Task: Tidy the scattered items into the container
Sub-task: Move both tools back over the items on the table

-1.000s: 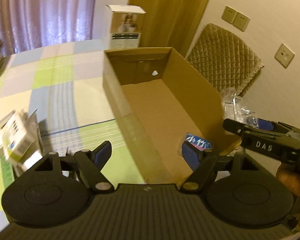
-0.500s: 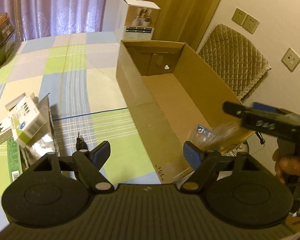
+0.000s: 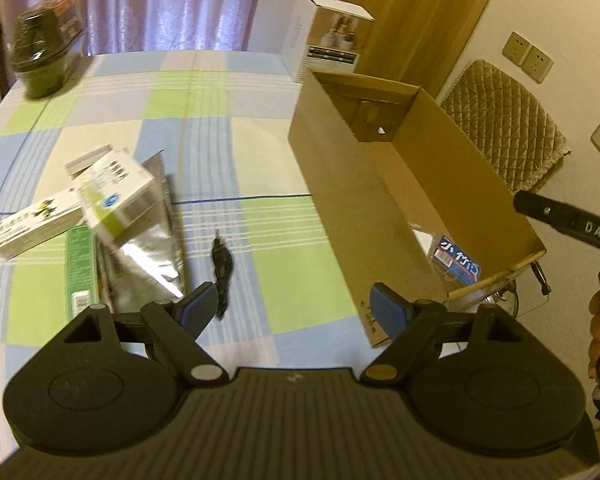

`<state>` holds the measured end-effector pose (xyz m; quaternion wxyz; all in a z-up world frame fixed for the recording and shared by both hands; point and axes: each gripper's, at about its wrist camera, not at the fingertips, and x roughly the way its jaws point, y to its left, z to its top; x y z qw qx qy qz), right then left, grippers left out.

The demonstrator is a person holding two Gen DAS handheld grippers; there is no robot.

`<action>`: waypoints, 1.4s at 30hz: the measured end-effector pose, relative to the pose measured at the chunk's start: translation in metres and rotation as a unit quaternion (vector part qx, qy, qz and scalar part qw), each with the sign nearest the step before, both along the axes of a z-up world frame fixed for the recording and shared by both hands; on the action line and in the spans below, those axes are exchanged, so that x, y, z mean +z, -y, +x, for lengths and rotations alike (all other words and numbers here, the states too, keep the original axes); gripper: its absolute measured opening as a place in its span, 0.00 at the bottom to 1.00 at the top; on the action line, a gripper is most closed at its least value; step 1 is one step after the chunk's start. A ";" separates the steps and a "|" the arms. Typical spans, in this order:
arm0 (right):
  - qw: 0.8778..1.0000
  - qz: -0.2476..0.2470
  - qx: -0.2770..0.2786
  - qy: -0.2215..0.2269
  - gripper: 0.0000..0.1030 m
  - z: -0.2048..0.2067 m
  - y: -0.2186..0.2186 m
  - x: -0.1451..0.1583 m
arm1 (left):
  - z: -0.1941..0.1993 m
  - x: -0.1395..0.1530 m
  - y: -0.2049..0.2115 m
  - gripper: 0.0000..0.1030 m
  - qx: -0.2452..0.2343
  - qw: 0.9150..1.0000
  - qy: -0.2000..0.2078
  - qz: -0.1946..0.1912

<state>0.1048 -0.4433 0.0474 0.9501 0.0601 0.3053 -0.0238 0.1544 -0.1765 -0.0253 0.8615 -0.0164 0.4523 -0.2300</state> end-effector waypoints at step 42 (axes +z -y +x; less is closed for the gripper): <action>0.980 0.009 0.177 -0.086 1.00 0.017 -0.207 -0.066 | 0.012 -0.029 -0.166 0.73 0.118 0.992 -0.019 0.036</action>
